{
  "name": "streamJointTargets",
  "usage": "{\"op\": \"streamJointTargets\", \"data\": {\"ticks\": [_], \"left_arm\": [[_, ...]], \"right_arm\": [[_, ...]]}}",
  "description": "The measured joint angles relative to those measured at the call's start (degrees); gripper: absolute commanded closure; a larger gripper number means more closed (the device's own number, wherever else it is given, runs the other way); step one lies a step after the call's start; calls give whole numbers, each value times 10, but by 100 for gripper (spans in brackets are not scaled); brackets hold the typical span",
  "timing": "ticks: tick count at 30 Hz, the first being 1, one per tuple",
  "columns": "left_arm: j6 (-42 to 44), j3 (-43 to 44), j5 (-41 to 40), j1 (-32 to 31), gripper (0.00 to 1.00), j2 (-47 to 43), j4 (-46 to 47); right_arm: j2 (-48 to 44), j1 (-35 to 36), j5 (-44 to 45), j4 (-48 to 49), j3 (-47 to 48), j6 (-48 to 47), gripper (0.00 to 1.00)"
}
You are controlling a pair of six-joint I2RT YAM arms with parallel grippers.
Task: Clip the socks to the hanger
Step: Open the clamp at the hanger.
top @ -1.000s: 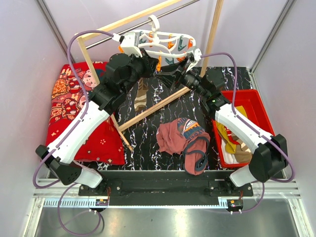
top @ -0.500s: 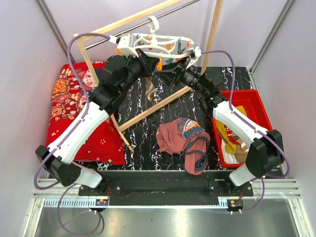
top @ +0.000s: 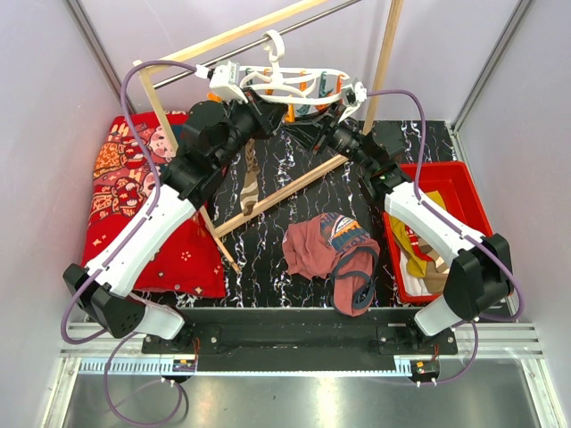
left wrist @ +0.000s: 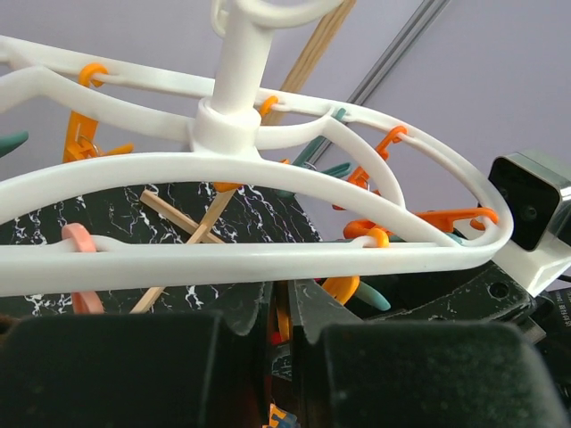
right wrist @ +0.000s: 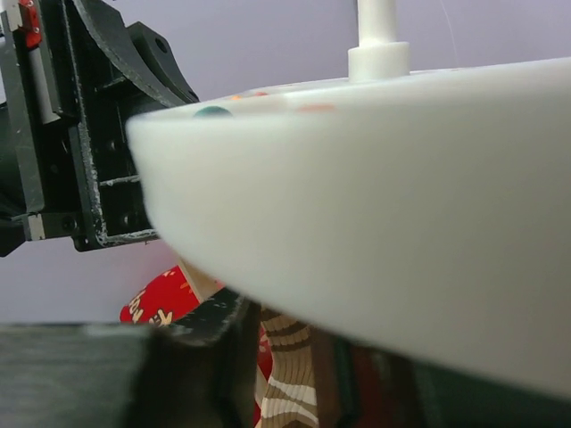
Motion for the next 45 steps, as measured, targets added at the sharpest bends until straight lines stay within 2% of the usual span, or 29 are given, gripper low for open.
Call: {"op": "streamJointTargets", "data": {"ticks": [4,5,8,9,19,26,34,45], "left_arm": [[-1,0,0,0,77,0,0],[-1,0,0,0,72,0,-1],[0,0,2,0,66,-7,-7],[0,0,2,0,61,-12,-12],[20,-2,4,0,34,-60,-22],[37,24,3,-5,22,-35,-64],[68,61,-28,-29,21,-4,-110],[76,100,-66,-30,37,36,-123]], "right_arm": [[0,1,-5,0,0,-7,91],[0,1,-3,-1,0,-9,92],[0,0,1,-8,0,-10,96],[0,0,2,-8,0,-11,98],[0,0,3,-15,0,-14,100],[0,0,3,-16,0,-16,100],[0,0,3,-16,0,-19,100],[0,0,3,-21,0,-20,100]]}}
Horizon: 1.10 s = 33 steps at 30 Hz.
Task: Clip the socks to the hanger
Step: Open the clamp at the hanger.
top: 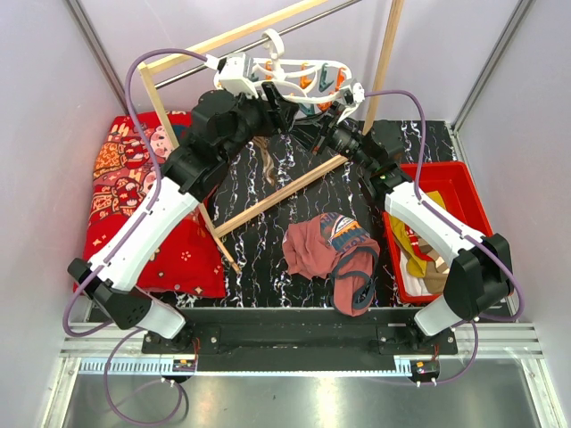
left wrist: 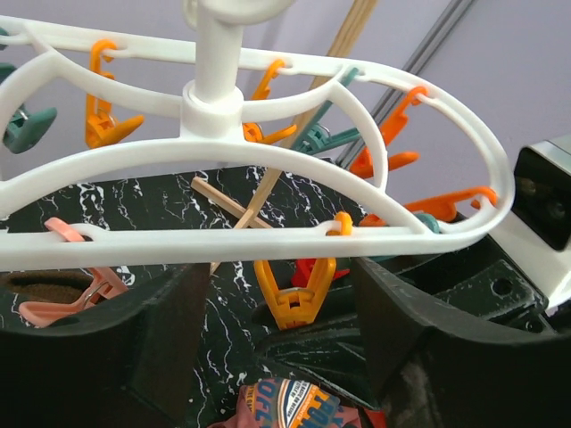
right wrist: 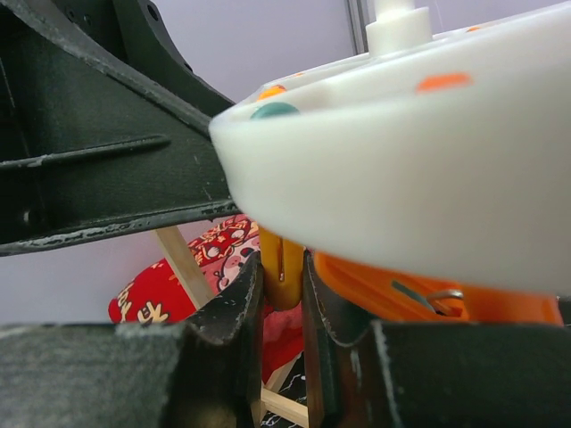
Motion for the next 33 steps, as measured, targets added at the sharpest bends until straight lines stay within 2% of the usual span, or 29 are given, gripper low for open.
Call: {"op": "streamJointTargets", "data": {"ticks": [14,20,24,30,33], "left_arm": [[0,10,-20,-7,41,13,-5],[2,13,-32,-12,52,15,-7],[6,14,-40,-16,66,15,-7],[16,19,-46,-19,82,15,-11],[16,19,-47,-20,87,16,-12]], "right_arm": [[0,0,1,-8,0,-5,100],[0,0,1,-9,0,-8,100],[0,1,2,-14,0,-13,99],[0,2,3,-23,5,-19,81],[-5,3,9,-38,6,-21,63]]}}
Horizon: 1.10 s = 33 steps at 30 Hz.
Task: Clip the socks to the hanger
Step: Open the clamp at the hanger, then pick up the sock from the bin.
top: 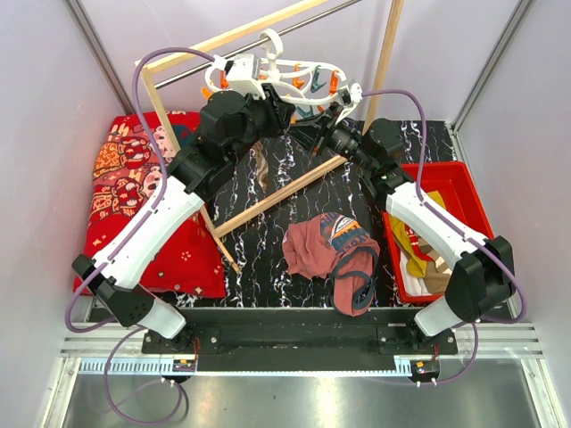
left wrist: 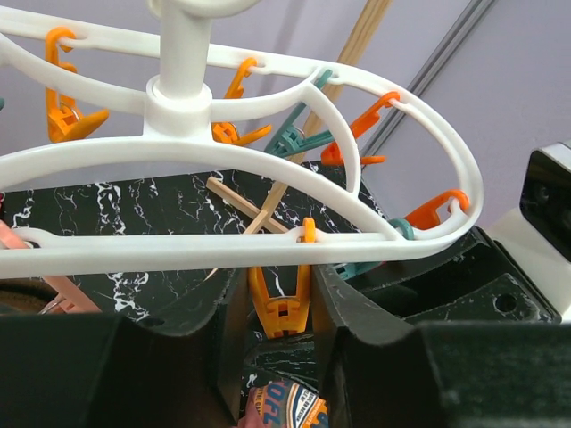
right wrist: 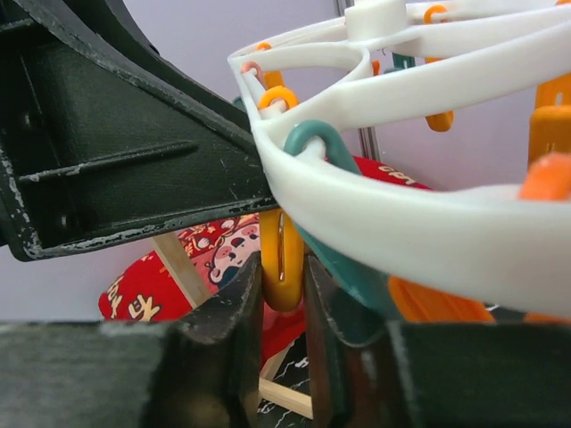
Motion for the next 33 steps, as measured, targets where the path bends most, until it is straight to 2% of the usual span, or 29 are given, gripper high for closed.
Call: {"op": "streamJointTargets", "data": {"ticks": [2,6,9,13,22,28,33], "left_arm": [[1,0,-3,-1,93,1,0],[6,0,-13,-2,99,1,1],[13,0,-21,-2,100,1,2],[21,-11,-30,-2,100,0,13],[50,-37,-50,-7,100,0,43],[73,-49,-62,-9,100,-2,59],[88,-53,-66,-9,100,-2,63]], "right_arm": [[-9,2,13,-25,1,-2,50],[-29,2,44,-110,12,-9,36],[-51,2,68,-184,14,-14,29],[-90,2,99,-278,12,-17,24],[-188,-21,218,-519,-16,-37,23],[-198,-117,311,-658,-28,-45,27],[-171,-208,336,-710,-43,-42,34]]}}
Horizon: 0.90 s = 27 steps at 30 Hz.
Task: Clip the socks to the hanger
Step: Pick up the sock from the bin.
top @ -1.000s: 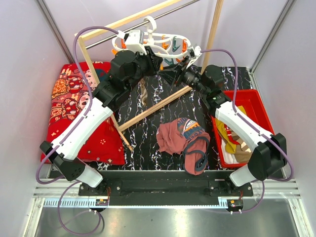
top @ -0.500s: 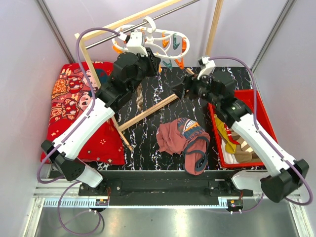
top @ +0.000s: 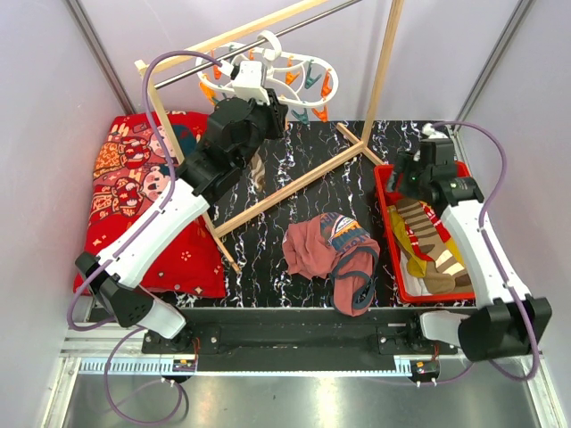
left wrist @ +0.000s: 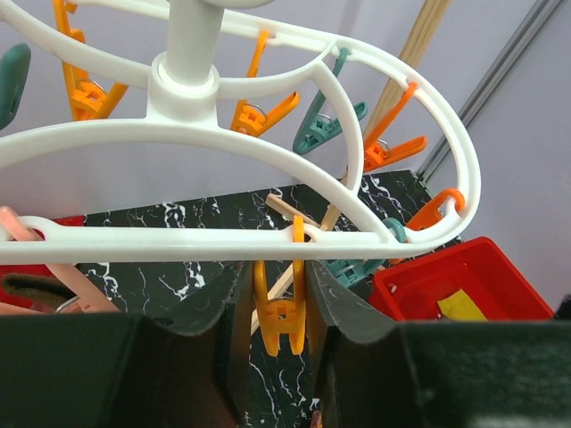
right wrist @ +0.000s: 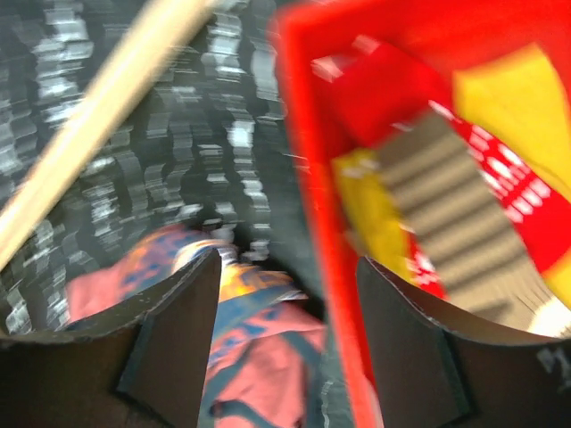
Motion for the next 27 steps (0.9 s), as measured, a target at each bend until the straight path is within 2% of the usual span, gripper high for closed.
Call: {"op": "streamJointTargets", "data": {"ticks": [4,10,23,27], "left_arm": [[2,-7,0,0,100,-2,6],[3,-16,-5,0,100,-9,13],[4,-16,-5,0,100,-12,12],[4,-16,-5,0,100,-15,12]], "right_arm": [[58,-72,9,-7,-8,12,42],[155,-101,28,31,-14,-5,50],[328,-124,3,88,47,-105,52],[359,-124,-16,99,47,-122,56]]}}
